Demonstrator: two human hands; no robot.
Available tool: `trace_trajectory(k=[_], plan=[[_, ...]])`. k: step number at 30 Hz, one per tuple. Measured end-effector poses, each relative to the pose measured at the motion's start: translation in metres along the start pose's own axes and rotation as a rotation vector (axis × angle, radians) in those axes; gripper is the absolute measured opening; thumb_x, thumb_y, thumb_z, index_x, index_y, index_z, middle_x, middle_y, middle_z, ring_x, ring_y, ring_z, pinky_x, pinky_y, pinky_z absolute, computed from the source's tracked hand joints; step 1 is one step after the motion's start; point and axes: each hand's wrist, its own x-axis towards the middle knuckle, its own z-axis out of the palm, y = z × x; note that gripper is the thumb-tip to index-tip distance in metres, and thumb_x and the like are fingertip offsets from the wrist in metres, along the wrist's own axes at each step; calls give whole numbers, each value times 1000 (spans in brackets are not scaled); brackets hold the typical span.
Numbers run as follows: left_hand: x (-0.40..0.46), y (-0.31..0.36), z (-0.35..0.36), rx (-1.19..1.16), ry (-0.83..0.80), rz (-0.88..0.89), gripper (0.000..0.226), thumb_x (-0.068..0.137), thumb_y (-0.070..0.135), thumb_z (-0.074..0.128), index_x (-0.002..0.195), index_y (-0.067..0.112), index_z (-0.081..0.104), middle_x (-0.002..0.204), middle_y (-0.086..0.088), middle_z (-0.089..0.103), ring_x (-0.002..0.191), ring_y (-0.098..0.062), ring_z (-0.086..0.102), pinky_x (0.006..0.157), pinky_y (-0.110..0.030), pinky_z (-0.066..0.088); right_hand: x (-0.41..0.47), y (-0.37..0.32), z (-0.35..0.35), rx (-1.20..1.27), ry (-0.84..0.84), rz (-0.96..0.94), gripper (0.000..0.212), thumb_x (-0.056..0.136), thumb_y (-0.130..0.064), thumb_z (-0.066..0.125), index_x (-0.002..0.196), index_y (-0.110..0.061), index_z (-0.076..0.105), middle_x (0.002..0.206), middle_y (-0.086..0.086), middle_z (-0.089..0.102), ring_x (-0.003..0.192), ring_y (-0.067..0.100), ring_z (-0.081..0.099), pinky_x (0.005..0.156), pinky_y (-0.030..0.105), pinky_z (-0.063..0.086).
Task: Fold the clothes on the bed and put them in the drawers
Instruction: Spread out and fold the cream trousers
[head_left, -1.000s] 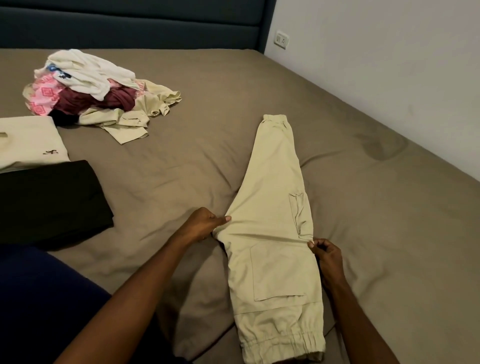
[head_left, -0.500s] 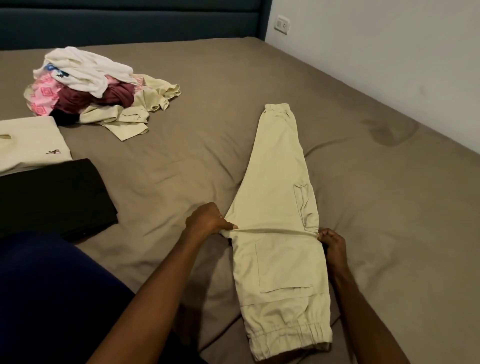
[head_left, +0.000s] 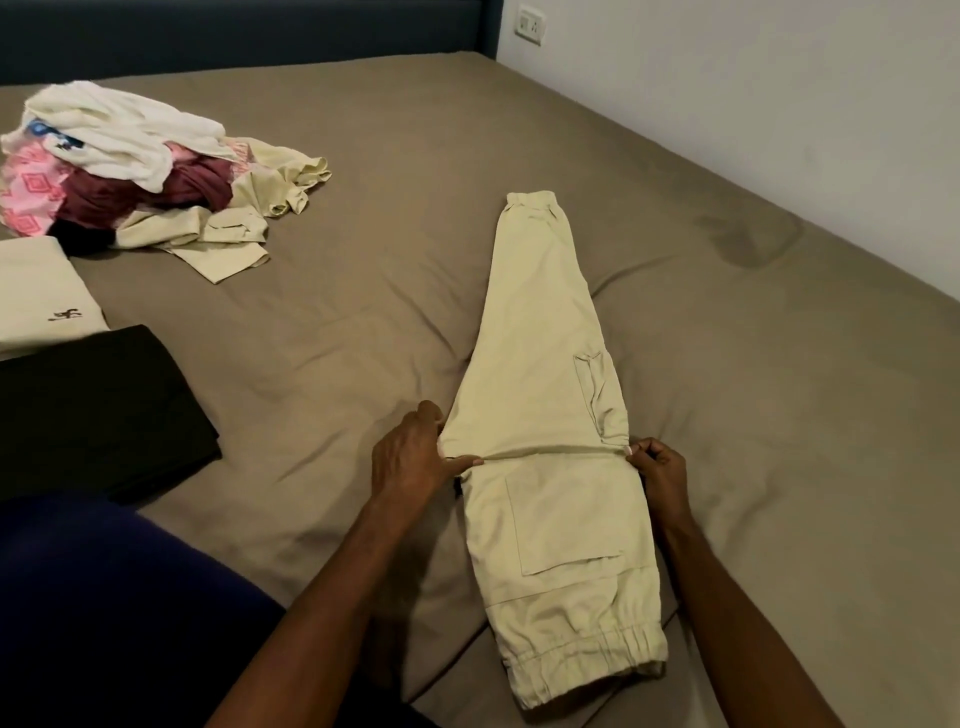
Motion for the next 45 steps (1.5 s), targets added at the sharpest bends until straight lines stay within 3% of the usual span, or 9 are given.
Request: trace_trajectory(k=[4, 9, 21, 26, 29, 32, 37, 41, 45], plan=[[-18, -8, 7, 56, 227, 552, 63, 77, 28, 73, 137, 16, 56, 143, -9, 53, 130, -33, 51, 93, -48, 54, -23, -17, 3, -18, 2, -34, 22, 87, 11, 55, 94, -5, 68, 91, -2, 75, 81, 14, 67, 76, 34, 50], [-41, -7, 18, 296, -313, 792, 123, 60, 21, 73, 164, 21, 7, 170, -14, -10, 157, -32, -15, 126, -52, -8, -67, -7, -32, -521, -53, -348, 56, 93, -28, 63, 148, -25, 50, 137, 0, 53, 114, 9, 59, 91, 26, 52], [-48, -3, 57, 208, -214, 1053, 89, 92, 58, 55, 164, 23, 15, 167, -13, 27, 153, -27, 27, 126, -49, 18, -82, -19, -76, -1050, -515, -780, 70, 93, -58, 60, 157, -36, 40, 173, 8, 7, 157, 27, 19, 116, 49, 34], [-31, 17, 38, -451, -214, 748, 36, 88, 24, 62, 123, 23, 70, 126, -1, 72, 118, -8, 64, 95, -32, 53, -58, -52, -67, -630, -530, -652, 36, 99, -27, 55, 131, -30, 72, 151, -5, 56, 143, 15, 48, 116, 38, 38], [22, 60, 9, -605, -156, 381, 31, 82, 40, 58, 81, 10, 66, 89, -10, 74, 84, -15, 67, 73, -39, 55, -32, -100, -45, -356, -340, -375, 42, 99, 1, 58, 98, -36, 78, 98, -11, 77, 93, -4, 68, 89, 35, 56], [81, 95, -18, -812, -48, 30, 44, 77, 57, 82, 70, 17, 66, 71, 8, 69, 66, -7, 60, 59, -29, 46, 20, -129, -12, -128, -177, -191, 24, 104, -20, 60, 93, -29, 79, 94, 0, 77, 87, 14, 70, 76, 39, 58], [103, 58, -7, -409, -197, -71, 53, 65, 71, 83, 79, 21, 73, 74, 10, 74, 74, -9, 70, 60, -29, 49, 56, -109, 27, -72, -166, 172, 35, 90, -46, 76, 90, -11, 74, 83, 2, 75, 66, 8, 72, 56, 20, 51], [93, 3, 10, -825, -350, -89, 49, 66, 25, 97, 106, 8, 75, 101, -7, 79, 93, -20, 74, 80, -34, 61, 51, -72, 23, 140, -108, 168, 37, 82, -40, 83, 92, -4, 77, 99, 13, 77, 95, 28, 73, 82, 40, 58], [82, -19, 8, -873, -445, -29, 61, 59, -10, 92, 112, 10, 70, 101, -2, 79, 92, -13, 73, 75, -25, 59, 41, -67, 20, 78, -133, 72, 26, 86, -26, 81, 103, -8, 75, 101, 16, 77, 89, 30, 72, 65, 38, 58]])
